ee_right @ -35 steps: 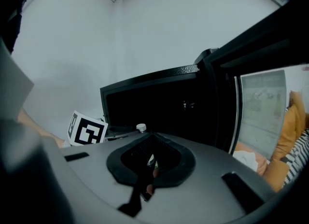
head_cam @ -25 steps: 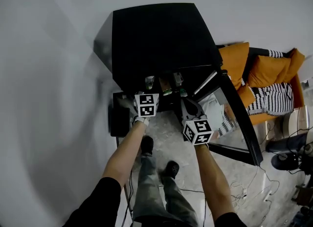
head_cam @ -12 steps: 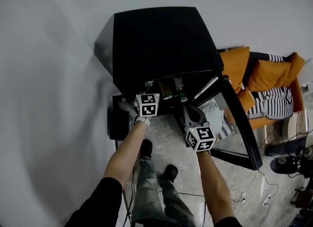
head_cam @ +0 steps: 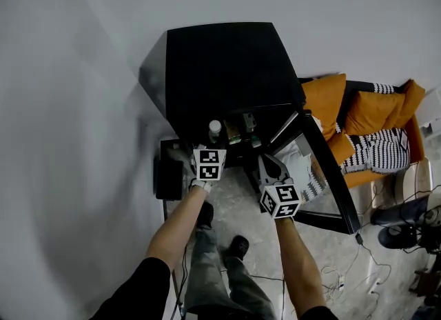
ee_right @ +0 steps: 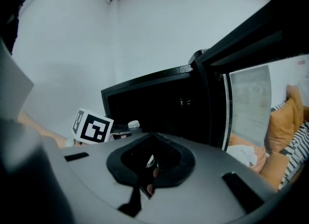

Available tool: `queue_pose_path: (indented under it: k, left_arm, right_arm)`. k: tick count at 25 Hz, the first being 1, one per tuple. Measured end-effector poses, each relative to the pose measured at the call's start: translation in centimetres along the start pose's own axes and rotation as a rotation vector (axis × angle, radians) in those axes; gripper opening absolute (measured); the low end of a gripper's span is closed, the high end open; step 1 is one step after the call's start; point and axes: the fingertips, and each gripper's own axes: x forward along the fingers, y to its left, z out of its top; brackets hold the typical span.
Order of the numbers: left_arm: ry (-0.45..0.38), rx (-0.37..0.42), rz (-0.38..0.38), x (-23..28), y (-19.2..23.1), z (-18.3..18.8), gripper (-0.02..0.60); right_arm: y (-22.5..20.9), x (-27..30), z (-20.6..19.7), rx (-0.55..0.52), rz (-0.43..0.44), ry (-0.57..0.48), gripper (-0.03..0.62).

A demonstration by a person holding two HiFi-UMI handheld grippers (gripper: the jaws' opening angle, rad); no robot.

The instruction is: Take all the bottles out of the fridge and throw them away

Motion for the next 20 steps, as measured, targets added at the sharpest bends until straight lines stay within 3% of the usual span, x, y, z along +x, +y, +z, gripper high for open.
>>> queue_pose_path:
  k: [12,20]
  left_arm:
    - [-0.043,0.029,-0.089,-13.1,-7.0,5.8,0.201]
    - [-0.068,0.014,-0.076,-22.7,-8.7,11.1,0.201]
  right_arm:
    - [1.9,-7.3,6.0,0.003,0.053,-0.072,0.002]
    - [3.9,-12.7,11.7,-0.007,0.088,-0.120,0.002]
